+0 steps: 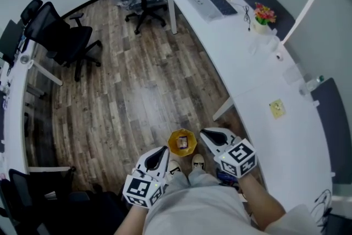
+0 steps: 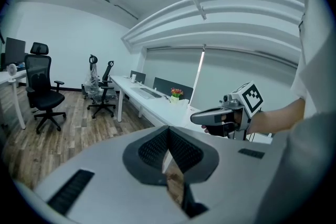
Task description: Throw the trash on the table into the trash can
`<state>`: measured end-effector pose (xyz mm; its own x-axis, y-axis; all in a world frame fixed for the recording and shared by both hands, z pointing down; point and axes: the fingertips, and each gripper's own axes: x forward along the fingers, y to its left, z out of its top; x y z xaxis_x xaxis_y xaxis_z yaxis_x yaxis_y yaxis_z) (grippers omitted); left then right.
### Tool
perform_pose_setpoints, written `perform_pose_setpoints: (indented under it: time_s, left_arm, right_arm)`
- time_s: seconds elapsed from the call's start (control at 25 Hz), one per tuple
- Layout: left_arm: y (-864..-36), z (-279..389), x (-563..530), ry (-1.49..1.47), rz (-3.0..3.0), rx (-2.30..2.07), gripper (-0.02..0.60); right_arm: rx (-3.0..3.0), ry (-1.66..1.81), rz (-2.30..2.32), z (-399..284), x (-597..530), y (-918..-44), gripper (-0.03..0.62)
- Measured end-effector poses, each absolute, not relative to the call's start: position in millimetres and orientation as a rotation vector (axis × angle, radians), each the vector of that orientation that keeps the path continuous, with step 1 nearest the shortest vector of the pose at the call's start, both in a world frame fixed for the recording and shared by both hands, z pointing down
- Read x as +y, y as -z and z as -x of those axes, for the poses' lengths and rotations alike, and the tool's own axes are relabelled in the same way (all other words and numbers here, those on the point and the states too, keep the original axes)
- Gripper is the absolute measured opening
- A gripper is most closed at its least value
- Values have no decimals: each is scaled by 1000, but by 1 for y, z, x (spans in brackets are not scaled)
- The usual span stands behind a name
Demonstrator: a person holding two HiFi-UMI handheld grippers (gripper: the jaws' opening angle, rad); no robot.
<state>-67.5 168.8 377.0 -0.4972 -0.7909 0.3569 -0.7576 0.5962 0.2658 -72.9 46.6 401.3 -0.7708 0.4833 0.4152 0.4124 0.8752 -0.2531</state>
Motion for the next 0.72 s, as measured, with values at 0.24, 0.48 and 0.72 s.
perform_pose_setpoints:
  time_s: [0.24,0.48,0.72]
  left_arm:
    - [-382,73,171,90,-1250,-2361,2]
    - [-383,64,141,75,-1430,-2262,2]
    - [-384,56,84,36,-1591,-2146,2]
  right_arm:
    - [-2594,-189,556,57,36,-398,38]
    - [-2636,-220,294,27,-7,-405,38]
    - [-2654,-231,22,-6,-83,-412,38]
